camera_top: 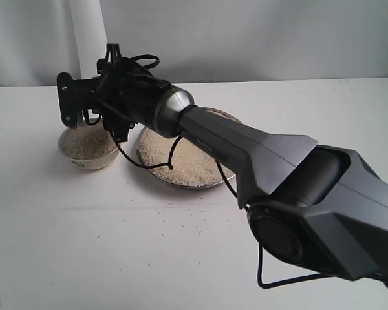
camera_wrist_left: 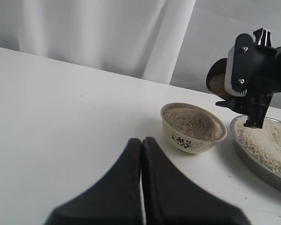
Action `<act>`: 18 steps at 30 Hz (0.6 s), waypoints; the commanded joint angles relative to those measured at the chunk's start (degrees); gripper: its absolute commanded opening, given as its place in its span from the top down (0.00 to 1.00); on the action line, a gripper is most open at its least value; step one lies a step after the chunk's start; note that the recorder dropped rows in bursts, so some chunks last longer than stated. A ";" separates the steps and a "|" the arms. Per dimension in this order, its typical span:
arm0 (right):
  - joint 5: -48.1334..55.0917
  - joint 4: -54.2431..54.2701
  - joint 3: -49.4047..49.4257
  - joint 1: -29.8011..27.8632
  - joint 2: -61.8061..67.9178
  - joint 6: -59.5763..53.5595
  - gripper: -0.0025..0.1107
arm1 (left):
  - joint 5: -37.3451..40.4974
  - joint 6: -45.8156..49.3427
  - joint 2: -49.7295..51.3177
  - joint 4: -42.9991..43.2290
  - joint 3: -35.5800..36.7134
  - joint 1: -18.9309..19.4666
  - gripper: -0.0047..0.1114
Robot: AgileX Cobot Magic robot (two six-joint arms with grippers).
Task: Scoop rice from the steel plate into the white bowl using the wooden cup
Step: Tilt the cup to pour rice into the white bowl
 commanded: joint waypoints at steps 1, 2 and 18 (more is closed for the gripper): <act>-0.91 -10.42 -0.53 1.83 0.89 0.32 0.98 | -0.43 -0.19 -0.14 -0.09 -0.13 -0.27 0.96; -0.91 -11.57 -0.53 1.94 1.01 0.32 0.98 | -0.43 -0.19 -0.14 -0.09 -0.13 -0.27 0.96; -2.39 -20.29 -0.25 2.97 1.01 -7.54 0.98 | -0.43 -0.19 -0.14 -0.09 -0.13 -0.27 0.96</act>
